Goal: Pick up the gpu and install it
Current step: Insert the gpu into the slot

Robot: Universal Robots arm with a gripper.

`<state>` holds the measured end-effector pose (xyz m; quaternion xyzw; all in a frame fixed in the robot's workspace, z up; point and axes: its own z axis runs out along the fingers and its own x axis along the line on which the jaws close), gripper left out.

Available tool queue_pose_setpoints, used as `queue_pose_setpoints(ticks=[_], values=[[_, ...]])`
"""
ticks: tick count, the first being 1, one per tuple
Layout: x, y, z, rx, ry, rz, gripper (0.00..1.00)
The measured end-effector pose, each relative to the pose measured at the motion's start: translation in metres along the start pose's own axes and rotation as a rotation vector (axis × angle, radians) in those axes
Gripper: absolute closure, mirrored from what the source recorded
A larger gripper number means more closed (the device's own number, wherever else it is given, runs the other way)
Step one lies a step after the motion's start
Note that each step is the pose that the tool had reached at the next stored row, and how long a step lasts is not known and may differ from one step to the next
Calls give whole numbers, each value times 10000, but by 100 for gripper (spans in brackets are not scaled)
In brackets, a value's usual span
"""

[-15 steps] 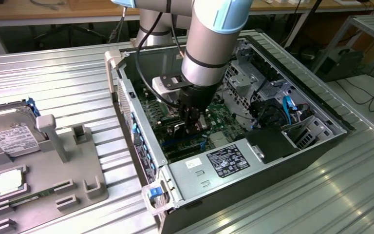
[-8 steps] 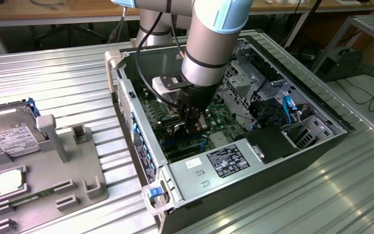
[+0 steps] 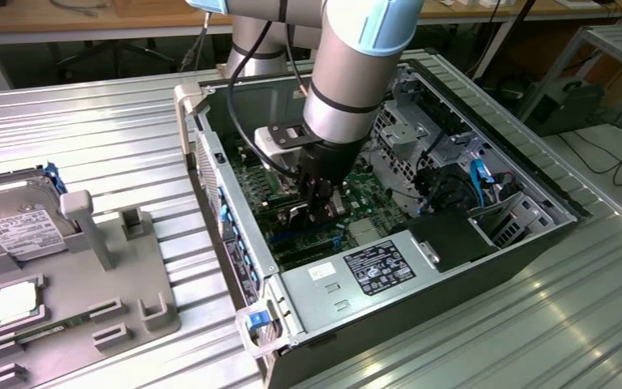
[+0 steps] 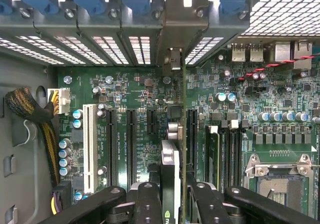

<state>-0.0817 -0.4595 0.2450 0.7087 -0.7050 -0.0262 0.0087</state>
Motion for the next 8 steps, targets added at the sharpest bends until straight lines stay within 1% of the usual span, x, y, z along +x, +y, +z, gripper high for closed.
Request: queue_pose_setpoints(ticks=[8], values=[[-1, 2, -2, 0, -2, -2, 72]])
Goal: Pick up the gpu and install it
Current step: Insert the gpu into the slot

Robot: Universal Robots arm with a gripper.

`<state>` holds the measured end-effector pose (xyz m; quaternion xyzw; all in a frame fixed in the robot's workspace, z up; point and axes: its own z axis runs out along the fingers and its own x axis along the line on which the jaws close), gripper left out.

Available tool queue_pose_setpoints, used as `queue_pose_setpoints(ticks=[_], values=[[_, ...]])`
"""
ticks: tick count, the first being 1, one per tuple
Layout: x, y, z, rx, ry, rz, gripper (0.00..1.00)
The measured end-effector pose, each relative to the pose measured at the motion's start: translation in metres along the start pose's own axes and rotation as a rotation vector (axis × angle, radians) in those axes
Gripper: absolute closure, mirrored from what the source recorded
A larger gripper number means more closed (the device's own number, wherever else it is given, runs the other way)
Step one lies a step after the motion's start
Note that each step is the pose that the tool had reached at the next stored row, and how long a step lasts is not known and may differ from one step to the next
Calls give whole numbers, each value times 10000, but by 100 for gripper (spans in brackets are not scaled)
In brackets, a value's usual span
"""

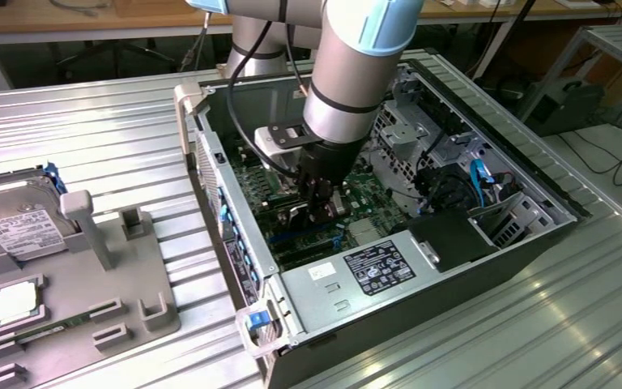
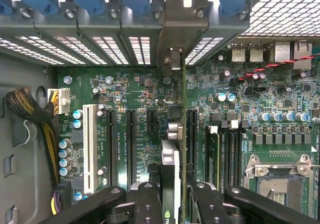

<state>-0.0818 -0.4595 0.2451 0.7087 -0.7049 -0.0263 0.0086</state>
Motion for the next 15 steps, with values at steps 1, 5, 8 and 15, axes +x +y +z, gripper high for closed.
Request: queue_pose_setpoints(ticks=[1, 5, 8, 15], values=[[0, 0, 0, 0, 0, 1, 72], [1, 0, 18, -10, 4, 1, 72], [1, 0, 21, -10, 3, 1, 72], [1, -1, 22, -10, 2, 1, 72]])
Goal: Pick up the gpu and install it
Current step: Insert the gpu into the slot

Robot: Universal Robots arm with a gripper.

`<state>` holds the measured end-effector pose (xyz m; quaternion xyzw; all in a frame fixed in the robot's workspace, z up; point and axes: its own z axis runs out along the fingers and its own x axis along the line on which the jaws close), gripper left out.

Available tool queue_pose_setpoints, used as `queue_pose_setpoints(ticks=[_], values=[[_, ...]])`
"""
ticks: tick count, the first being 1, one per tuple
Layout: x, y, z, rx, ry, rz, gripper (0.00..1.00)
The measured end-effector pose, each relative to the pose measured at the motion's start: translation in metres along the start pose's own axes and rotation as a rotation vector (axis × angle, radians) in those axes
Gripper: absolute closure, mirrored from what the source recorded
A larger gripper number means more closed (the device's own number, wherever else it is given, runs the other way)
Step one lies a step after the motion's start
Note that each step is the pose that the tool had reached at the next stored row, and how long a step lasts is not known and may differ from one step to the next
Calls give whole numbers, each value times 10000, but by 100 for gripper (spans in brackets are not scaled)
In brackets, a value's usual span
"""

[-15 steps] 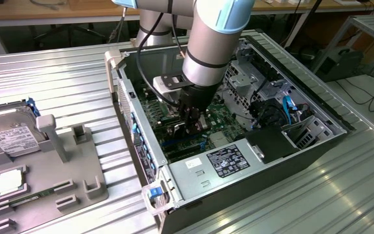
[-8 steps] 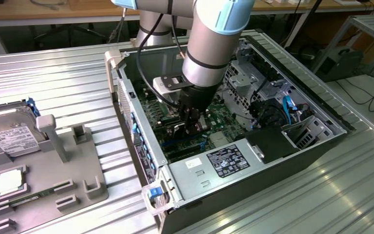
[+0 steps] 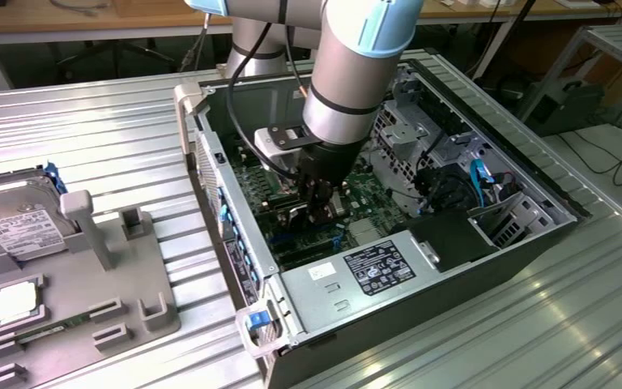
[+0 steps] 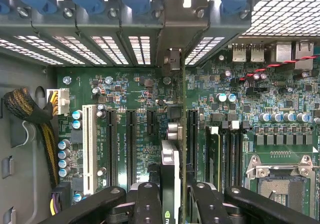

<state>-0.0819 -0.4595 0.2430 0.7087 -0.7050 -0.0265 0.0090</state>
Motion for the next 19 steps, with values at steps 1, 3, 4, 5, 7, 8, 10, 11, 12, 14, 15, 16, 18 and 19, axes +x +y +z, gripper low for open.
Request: queue_pose_setpoints(ticks=[1, 3, 4, 5, 7, 8, 10, 11, 12, 14, 15, 16, 18, 19], values=[[0, 2, 0, 2, 0, -2, 72], [0, 15, 1, 4, 0, -4, 72], [-1, 23, 2, 0, -2, 0, 72], [0, 24, 3, 0, -1, -2, 72], [0, 25, 4, 0, 1, -2, 72], [0, 26, 5, 0, 2, 0, 72], [0, 26, 5, 0, 1, 0, 72], [0, 26, 6, 0, 1, 0, 72], [0, 26, 6, 0, 0, 0, 72], [0, 26, 6, 0, -1, 0, 72], [0, 26, 6, 0, 0, 0, 72], [0, 26, 6, 0, 0, 0, 72], [1, 26, 23, -2, 4, -1, 72], [1, 25, 39, -3, 6, -1, 72]])
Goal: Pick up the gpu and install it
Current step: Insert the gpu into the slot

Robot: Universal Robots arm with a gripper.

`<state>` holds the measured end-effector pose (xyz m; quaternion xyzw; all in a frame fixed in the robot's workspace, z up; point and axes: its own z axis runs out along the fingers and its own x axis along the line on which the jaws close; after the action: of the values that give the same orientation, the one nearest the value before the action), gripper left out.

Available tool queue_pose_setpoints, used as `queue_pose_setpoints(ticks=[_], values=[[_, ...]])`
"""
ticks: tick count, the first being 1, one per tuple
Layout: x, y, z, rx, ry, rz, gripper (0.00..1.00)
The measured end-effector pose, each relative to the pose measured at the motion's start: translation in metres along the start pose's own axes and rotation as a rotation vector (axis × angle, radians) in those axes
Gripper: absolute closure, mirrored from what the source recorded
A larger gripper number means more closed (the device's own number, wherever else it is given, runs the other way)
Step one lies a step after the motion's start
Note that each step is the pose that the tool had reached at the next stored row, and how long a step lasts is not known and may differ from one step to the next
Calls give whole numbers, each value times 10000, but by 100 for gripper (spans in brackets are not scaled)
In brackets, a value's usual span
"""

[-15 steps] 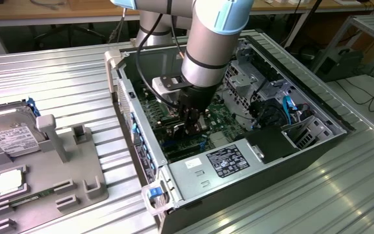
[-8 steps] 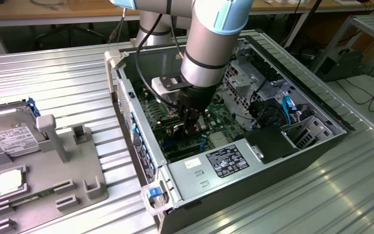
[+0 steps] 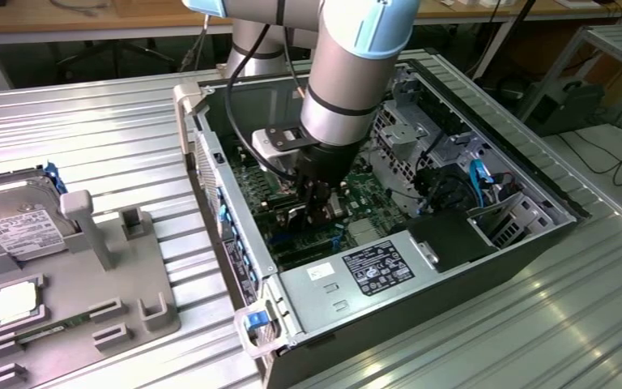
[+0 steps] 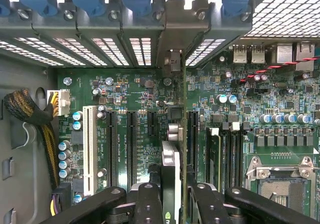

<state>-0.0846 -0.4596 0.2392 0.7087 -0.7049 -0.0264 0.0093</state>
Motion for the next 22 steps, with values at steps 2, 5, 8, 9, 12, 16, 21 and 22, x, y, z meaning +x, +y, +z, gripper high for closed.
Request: queue_pose_setpoints(ticks=[2, 5, 8, 9, 12, 16, 21, 22], values=[[1, -1, 38, -2, 1, 2, 72], [0, -1, 42, 3, -7, 2, 72], [0, -2, 42, 3, -5, 1, 72], [1, -2, 42, 2, -5, 1, 72], [-2, -1, 28, 10, -23, 2, 71], [-3, 6, -99, 3, -4, 1, 65], [-12, 15, -336, 7, -7, 1, 65], [-14, 16, -379, 8, -6, 1, 65]])
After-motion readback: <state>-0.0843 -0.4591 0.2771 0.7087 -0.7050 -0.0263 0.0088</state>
